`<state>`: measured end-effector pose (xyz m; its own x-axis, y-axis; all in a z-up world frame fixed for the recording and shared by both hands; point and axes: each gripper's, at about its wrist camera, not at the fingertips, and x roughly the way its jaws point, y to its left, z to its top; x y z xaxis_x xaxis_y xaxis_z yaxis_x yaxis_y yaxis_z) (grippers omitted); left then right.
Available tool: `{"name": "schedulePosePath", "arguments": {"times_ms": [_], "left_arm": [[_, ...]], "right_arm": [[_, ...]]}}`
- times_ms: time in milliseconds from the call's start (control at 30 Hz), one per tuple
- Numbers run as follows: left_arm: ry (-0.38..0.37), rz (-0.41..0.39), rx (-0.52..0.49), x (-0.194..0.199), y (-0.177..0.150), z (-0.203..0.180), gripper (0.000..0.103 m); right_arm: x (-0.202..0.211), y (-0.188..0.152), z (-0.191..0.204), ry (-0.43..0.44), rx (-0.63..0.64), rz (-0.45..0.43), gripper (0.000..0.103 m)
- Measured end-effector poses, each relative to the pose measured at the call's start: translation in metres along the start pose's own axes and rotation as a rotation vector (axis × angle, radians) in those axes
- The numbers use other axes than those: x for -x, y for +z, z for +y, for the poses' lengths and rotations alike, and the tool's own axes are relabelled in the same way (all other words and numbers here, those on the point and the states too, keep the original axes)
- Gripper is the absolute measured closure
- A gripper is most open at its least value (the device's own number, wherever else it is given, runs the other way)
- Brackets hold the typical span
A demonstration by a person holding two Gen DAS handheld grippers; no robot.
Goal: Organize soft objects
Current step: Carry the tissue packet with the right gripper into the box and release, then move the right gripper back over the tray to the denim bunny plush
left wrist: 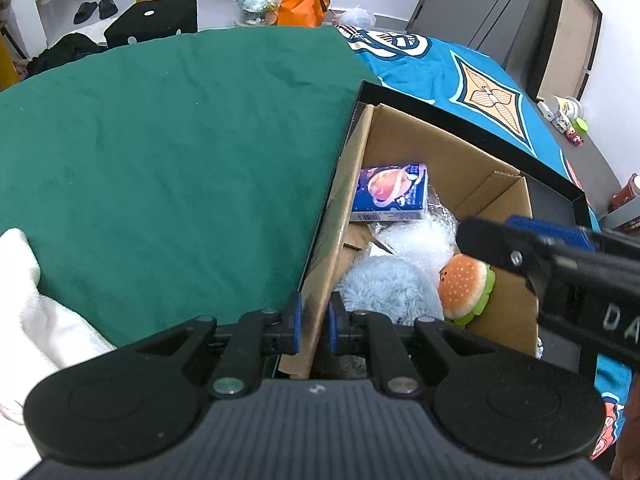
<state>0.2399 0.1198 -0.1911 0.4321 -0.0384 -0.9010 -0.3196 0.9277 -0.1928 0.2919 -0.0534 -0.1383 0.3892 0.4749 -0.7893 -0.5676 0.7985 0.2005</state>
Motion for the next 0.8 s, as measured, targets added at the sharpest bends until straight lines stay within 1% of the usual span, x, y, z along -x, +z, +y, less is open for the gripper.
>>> {"name": "schedulePosePath", "arguments": {"times_ms": [67,133,233,333,400,500,600,633,700,800], "left_arm": [[0.005,0.0,-0.004,0.0,0.0,-0.001,0.09],[0.016,0.0,-0.014,0.0,0.0,-0.002,0.089],[0.024,0.001,-0.024,0.001,0.001,-0.004,0.088],[0.042,0.0,-0.038,0.003,0.001,-0.008,0.086],[0.059,-0.005,-0.051,0.005,0.001,-0.01,0.083],[0.082,-0.023,-0.062,0.009,0.0,-0.013,0.072],[0.102,-0.031,-0.066,0.013,0.0,-0.015,0.063],[0.109,-0.032,-0.071,0.014,0.0,-0.016,0.062],[0.122,-0.033,-0.082,0.016,-0.001,-0.018,0.055],[0.139,-0.039,-0.098,0.019,-0.002,-0.022,0.05]], "right_arm": [[0.005,-0.003,-0.002,-0.009,0.0,-0.001,0.058],[0.008,-0.005,-0.006,-0.02,-0.004,-0.003,0.05],[0.015,-0.009,-0.013,-0.034,-0.011,-0.011,0.041],[0.022,-0.013,-0.021,-0.045,-0.027,-0.007,0.038],[0.026,-0.015,-0.027,-0.045,-0.043,-0.008,0.037],[0.033,-0.019,-0.037,-0.05,-0.068,-0.013,0.034],[0.039,-0.023,-0.049,-0.064,-0.083,-0.022,0.031],[0.042,-0.025,-0.053,-0.067,-0.093,-0.025,0.029],[0.046,-0.028,-0.062,-0.078,-0.109,-0.031,0.025],[0.05,-0.033,-0.073,-0.095,-0.119,-0.034,0.023]]}}
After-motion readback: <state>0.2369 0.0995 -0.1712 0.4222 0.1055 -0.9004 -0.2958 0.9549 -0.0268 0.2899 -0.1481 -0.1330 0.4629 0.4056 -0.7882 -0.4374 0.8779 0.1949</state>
